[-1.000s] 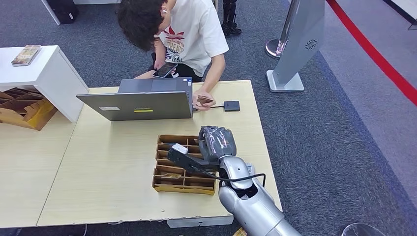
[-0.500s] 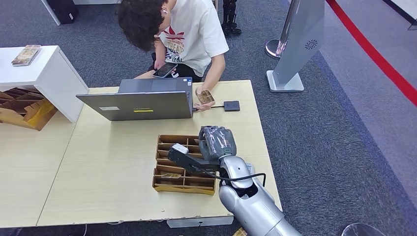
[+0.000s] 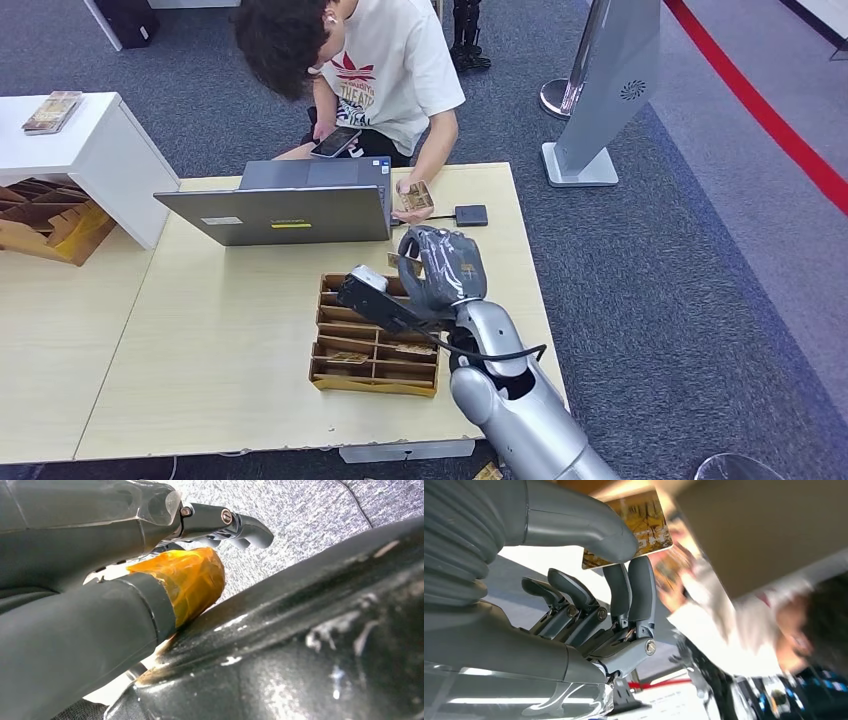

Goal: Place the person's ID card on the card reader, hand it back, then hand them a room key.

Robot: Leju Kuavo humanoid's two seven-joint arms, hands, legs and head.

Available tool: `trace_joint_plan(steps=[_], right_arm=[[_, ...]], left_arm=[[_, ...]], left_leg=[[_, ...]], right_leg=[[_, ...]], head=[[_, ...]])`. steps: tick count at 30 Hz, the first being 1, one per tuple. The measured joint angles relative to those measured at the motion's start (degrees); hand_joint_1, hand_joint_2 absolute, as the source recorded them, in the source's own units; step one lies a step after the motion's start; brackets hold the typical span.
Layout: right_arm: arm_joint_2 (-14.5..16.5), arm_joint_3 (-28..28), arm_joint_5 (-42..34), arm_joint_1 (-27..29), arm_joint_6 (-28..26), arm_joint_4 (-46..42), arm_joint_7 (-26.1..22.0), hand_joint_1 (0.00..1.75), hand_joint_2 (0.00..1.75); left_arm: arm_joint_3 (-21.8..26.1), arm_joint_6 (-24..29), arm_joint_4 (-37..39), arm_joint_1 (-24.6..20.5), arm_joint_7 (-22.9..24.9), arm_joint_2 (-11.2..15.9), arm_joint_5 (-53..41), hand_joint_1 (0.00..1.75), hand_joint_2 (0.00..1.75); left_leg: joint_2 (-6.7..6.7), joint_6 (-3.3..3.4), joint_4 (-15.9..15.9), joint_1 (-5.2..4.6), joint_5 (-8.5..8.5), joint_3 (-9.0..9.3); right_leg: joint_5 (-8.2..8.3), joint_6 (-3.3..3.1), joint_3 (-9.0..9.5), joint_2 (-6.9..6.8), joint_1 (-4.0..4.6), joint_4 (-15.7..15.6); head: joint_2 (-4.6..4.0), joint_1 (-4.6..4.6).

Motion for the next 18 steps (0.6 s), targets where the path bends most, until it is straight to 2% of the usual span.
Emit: trace_joint_plan(steps=[8,18], right_arm=[[-2.45,-0.16,-3.00,1.93,0.22,-14.02,-2.66,1.75,1.75],[-3.90,0.24,-4.99,2.41,0.64,-21.50,-3.16,1.75,1.75]], left_arm=[[0.98,0.07,0.00,0.56,-2.01,0.09,0.85,0.00,0.00],[1.51,0.09,0.00,0.69,-2.45,0.09,1.24,0.00,0.00]], left_leg=[[0.00,0.00,0.00,0.00,0.00,-0.01],[0.00,0.00,0.00,0.00,0.00,-0.01]], right_leg=[[0.00,0.00,0.01,0.00,0.00,0.00],[0.00,0.00,0.01,0.00,0.00,0.00]], head=[[0.00,0.00],[0.00,-0.01]])
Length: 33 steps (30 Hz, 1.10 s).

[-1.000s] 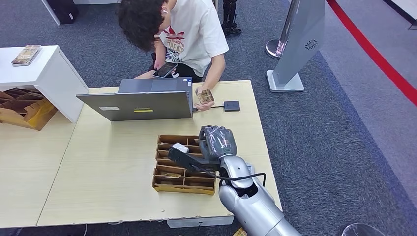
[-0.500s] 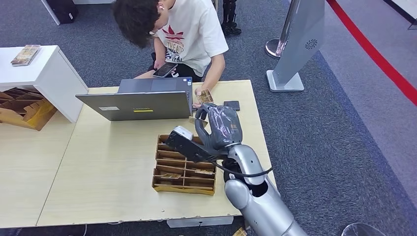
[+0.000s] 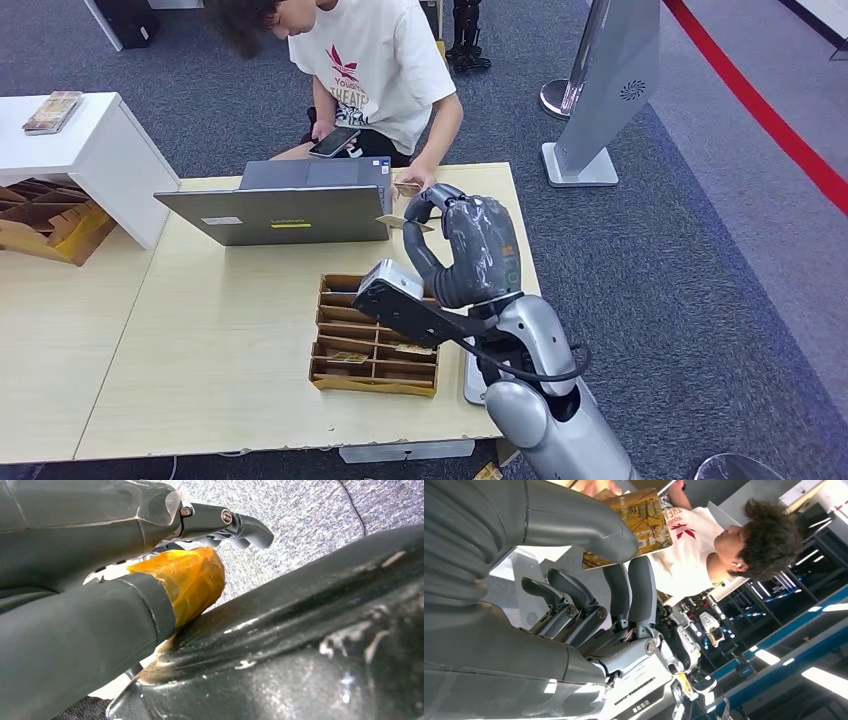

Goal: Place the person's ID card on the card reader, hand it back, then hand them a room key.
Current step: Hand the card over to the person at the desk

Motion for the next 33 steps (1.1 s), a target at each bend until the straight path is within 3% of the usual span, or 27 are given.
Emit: trace_joint_plan(steps=[16,33], right_arm=[[-0.07,0.83,-3.66,-4.87,1.60,2.56,-0.04,1.75,1.75],[3.67,-0.70,-4.31,-17.97,4.62,16.37,4.07,1.75,1.75]], left_arm=[[0.04,-0.05,0.00,-0.23,1.08,-0.07,-1.79,0.00,0.00],[0.02,-0.28,0.00,-0.71,2.90,-0.04,-4.98,0.00,0.00]], left_leg=[[-0.01,0.00,0.00,-0.01,0.00,0.00],[0.00,0.00,0.00,-0.01,0.04,0.01]], right_leg=[[0.00,0.00,0.04,0.00,-0.01,0.00],[0.04,-0.04,0.04,0.00,0.00,0.01]], head=[[0.00,0.01],[0.00,0.01]])
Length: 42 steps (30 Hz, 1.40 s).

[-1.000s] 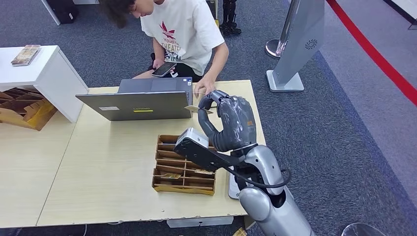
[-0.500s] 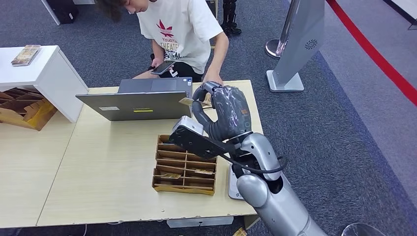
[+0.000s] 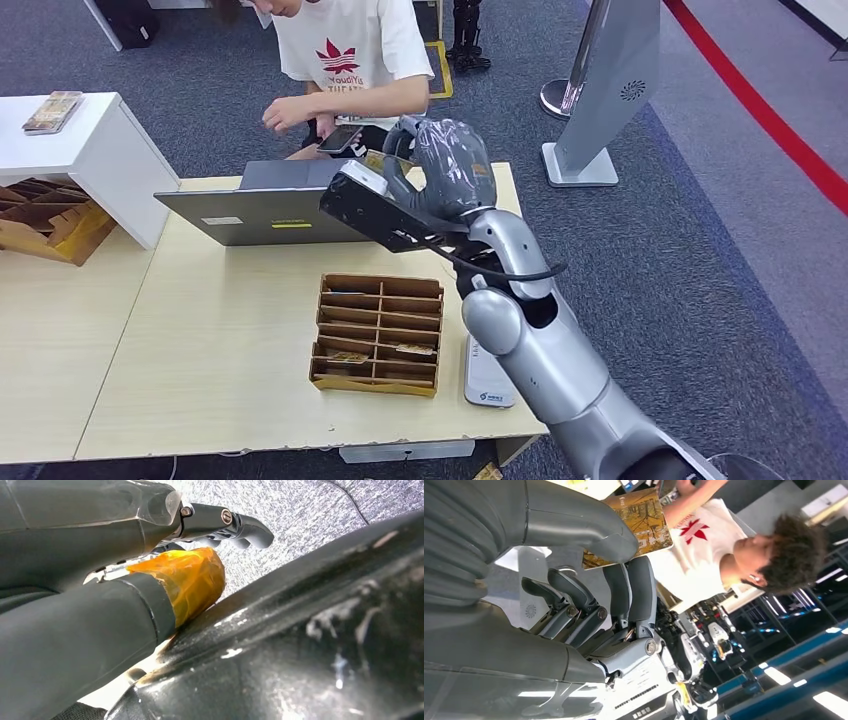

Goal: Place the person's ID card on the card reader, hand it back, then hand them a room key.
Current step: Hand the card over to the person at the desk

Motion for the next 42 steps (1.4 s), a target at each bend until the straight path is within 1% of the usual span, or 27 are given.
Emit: trace_joint_plan(steps=[4,10,19,23,42], right_arm=[[0.97,-0.48,0.32,-2.96,-0.05,5.18,0.12,1.75,1.75],[3.43,-0.80,1.21,-7.12,0.42,11.46,2.08,1.75,1.75],[5.30,-0.81,1.87,-9.94,0.29,18.86,2.13,1.75,1.75],[6.06,-0.78,2.13,-10.90,0.49,20.43,2.76,1.75,1.75],[6.19,-0.78,2.10,-11.10,0.41,23.75,2.41,1.75,1.75]], left_arm=[[-0.01,-0.42,0.00,-0.11,0.28,0.10,-0.86,0.00,0.00],[-0.09,-0.71,0.00,-0.45,1.24,0.11,-1.84,0.00,0.00],[-0.22,-1.24,0.00,-0.62,1.43,0.25,-2.64,0.00,0.00],[-0.24,-1.23,-0.02,-0.67,1.69,0.25,-2.85,0.00,0.00],[-0.26,-1.23,-0.02,-0.64,1.52,0.31,-3.15,0.00,0.00]], left_leg=[[0.00,0.00,0.00,0.00,0.00,0.00],[0.00,-0.01,0.00,0.01,0.01,0.01],[-0.01,-0.01,0.00,0.00,0.01,0.00],[-0.01,-0.01,0.01,0.01,0.01,0.01],[-0.01,-0.01,0.01,0.01,0.01,0.01]], right_leg=[[0.01,0.00,0.01,0.00,0.00,0.00],[0.01,0.00,0.00,0.00,0.01,0.01],[0.01,0.00,0.00,0.00,0.00,0.01],[0.01,0.00,0.00,-0.01,0.01,0.01],[0.01,0.00,-0.01,0.00,0.01,0.01]], head=[[0.00,0.00],[0.00,-0.01],[0.00,0.01],[0.00,0.01],[0.00,0.01]])
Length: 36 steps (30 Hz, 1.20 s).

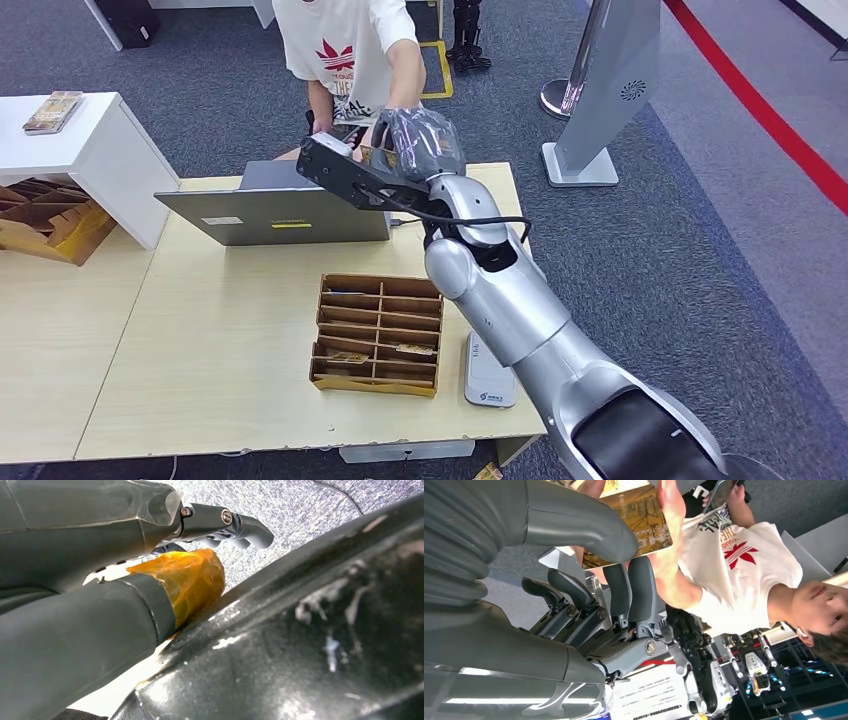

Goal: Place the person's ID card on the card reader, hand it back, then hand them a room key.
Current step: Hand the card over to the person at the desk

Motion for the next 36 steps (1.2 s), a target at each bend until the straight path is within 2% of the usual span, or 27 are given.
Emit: trace_joint_plan(steps=[12,13,15,16,17,19,24,28,32,36], right_arm=[[0.00,-0.02,0.07,0.02,-0.01,0.40,0.00,1.75,1.75],[0.00,-0.02,0.07,0.02,-0.01,0.42,0.00,1.52,1.75],[0.00,-0.02,0.07,0.02,-0.01,0.46,0.00,0.65,1.75],[0.00,-0.02,0.04,0.02,0.00,0.50,-0.02,0.21,1.31],[0.00,-0.02,-0.19,0.01,0.19,0.54,-0.18,0.00,0.87],[0.01,-0.03,-1.78,0.01,1.57,0.65,-1.17,0.00,0.00],[0.45,-0.16,-11.98,0.90,7.21,0.05,-6.63,0.00,0.00],[0.63,-0.07,-23.78,4.75,10.24,-4.58,-10.40,0.00,0.00],[0.03,0.71,-33.47,9.62,10.97,-11.63,-12.19,0.00,0.00],[-2.36,1.97,-39.91,15.61,10.76,-19.63,-13.87,0.00,0.00]], left_arm=[[0.00,0.00,0.00,0.00,0.00,0.00,-0.04,0.00,0.00],[0.00,0.00,0.00,0.00,0.00,0.00,-0.04,0.00,0.00],[0.00,0.00,0.00,0.00,0.00,0.00,-0.04,0.00,0.00],[0.00,0.00,0.00,0.00,-0.01,0.00,-0.04,0.00,0.00],[0.00,0.00,0.00,0.00,-0.02,0.00,-0.03,0.00,0.00],[0.00,0.00,0.00,0.01,-0.09,0.00,0.03,0.00,0.00],[0.00,0.04,0.00,0.13,-0.84,0.03,0.73,0.00,0.00],[0.00,0.11,0.00,0.36,-1.98,0.09,1.69,0.00,0.00],[0.00,0.21,0.00,0.54,-2.57,0.09,2.49,0.00,0.00],[0.01,0.40,0.00,0.74,-3.20,0.09,3.31,0.00,0.00]], left_leg=[[0.00,0.00,0.00,0.00,0.00,-0.01],[0.00,0.00,0.00,0.00,0.00,-0.01],[0.00,0.00,0.00,0.00,-0.01,-0.01],[0.00,0.00,0.00,0.00,-0.01,-0.01],[0.00,0.00,0.00,0.00,-0.01,-0.01],[0.01,0.00,0.00,0.00,-0.01,-0.01],[0.01,0.00,0.00,0.01,0.00,-0.01],[0.00,0.00,0.00,0.01,0.00,-0.01],[0.01,0.00,0.00,0.01,-0.02,-0.02],[-0.01,0.02,0.00,0.00,-0.04,-0.02]], right_leg=[[0.00,0.00,-0.01,0.00,0.00,0.00],[0.00,0.00,-0.02,0.00,0.00,0.00],[0.00,0.00,-0.03,0.00,0.00,0.00],[0.00,0.00,-0.03,0.00,0.00,0.00],[0.00,0.00,-0.03,0.00,0.00,0.00],[0.00,0.00,-0.02,0.01,0.00,0.00],[0.00,0.00,-0.02,0.01,0.01,0.00],[-0.01,0.00,-0.03,0.00,0.01,0.00],[-0.01,0.00,-0.06,0.01,0.00,-0.02],[-0.03,0.02,-0.04,-0.02,0.00,-0.04]], head=[[0.00,0.00],[0.00,0.00],[0.00,0.00],[0.00,-0.01],[0.00,-0.01],[0.00,-0.01],[0.00,0.00],[0.00,-0.01],[0.00,-0.01],[0.00,-0.01]])
